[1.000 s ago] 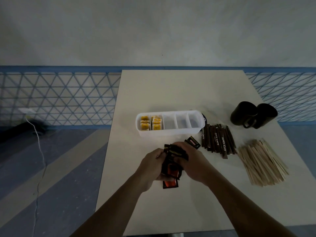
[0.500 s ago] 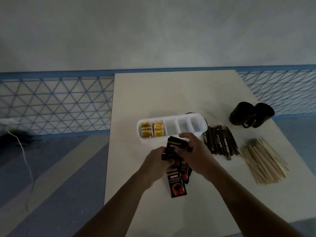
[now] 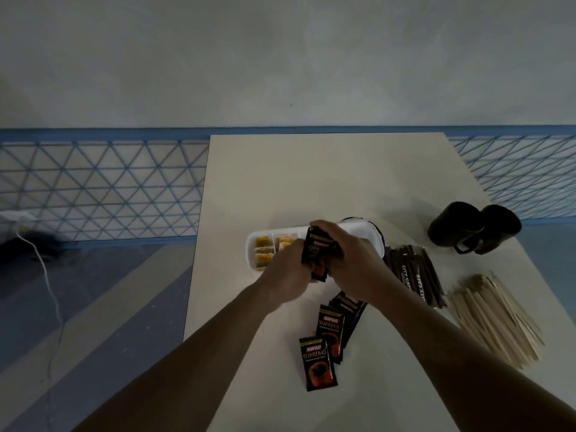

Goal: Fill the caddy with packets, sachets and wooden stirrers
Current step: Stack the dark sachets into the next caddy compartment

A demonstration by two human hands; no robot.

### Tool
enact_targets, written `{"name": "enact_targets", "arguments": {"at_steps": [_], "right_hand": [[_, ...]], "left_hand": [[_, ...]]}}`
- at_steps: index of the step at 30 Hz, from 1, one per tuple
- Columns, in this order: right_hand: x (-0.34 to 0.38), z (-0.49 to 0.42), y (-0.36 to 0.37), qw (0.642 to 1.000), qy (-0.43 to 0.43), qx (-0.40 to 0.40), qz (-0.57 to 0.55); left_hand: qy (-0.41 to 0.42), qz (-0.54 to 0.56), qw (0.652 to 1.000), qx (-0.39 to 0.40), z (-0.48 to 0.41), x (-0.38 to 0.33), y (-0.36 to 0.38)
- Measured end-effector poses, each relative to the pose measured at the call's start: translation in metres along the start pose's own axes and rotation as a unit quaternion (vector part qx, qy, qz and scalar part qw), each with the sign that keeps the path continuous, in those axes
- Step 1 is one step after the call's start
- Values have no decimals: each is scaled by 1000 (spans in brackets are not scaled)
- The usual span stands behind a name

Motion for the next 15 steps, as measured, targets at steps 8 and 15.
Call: {"name": "enact_targets", "arguments": {"at_steps": [8, 15], "right_hand": [[-12, -43, -13, 994, -49, 16, 100], [-26, -68, -11, 989, -58, 55, 124]], "left_hand": [[20, -158, 986, -44, -33, -3, -4], [83, -409, 900, -125, -47, 4, -24]]}}
Point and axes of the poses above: each hand's wrist, its own z-axis away from the middle knuckle, its own y-axis out of the palm, x = y × z, the point moved 2 cm from there along -z, towards the middle knuckle, and after that the axes turned 14 degrees about z, right-handed, at the moved point
